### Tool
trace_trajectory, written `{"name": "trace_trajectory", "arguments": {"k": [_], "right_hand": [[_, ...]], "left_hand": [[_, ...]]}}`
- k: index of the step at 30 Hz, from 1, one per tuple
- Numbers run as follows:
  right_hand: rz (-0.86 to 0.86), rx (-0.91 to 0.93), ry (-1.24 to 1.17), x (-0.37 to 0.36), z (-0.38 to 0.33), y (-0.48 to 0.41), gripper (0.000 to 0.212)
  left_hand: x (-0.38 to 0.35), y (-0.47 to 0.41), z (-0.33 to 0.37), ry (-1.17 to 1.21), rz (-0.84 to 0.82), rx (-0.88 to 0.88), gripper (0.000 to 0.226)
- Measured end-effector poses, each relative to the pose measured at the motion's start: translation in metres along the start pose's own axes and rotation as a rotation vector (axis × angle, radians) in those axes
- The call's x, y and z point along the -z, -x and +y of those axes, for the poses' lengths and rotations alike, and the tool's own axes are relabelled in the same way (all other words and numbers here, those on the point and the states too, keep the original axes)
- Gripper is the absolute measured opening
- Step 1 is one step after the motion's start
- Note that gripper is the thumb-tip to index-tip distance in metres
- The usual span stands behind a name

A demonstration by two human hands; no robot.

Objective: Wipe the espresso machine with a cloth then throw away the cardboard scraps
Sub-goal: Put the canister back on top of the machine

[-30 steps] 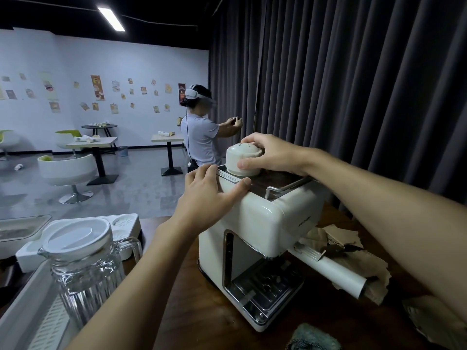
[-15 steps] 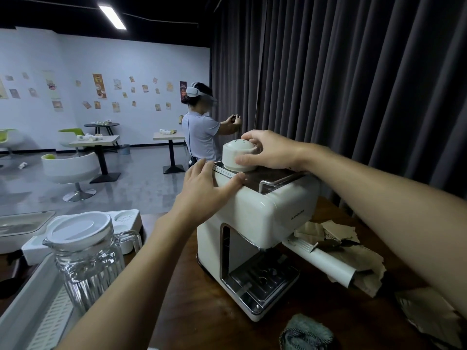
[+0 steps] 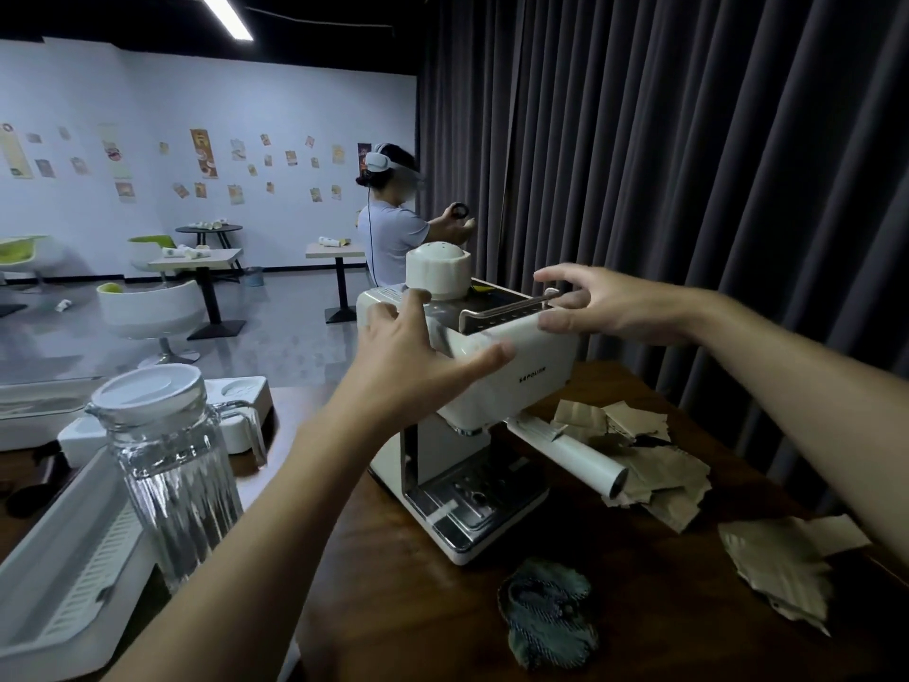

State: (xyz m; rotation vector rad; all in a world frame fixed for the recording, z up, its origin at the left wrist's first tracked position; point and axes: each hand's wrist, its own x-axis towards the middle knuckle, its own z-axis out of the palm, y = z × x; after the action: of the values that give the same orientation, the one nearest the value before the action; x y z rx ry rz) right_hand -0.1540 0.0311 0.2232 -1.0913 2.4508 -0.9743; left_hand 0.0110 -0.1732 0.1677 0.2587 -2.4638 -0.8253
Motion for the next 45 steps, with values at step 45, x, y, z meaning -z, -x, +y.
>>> {"name": "trace_trajectory", "arguments": {"k": [45], "right_hand": [[0.386, 0.180, 0.010, -0.078, -0.023, 0.004, 0.073]], "left_hand": [[0.017, 0.004, -0.044, 0.362, 0.189, 0.005, 0.056]]}}
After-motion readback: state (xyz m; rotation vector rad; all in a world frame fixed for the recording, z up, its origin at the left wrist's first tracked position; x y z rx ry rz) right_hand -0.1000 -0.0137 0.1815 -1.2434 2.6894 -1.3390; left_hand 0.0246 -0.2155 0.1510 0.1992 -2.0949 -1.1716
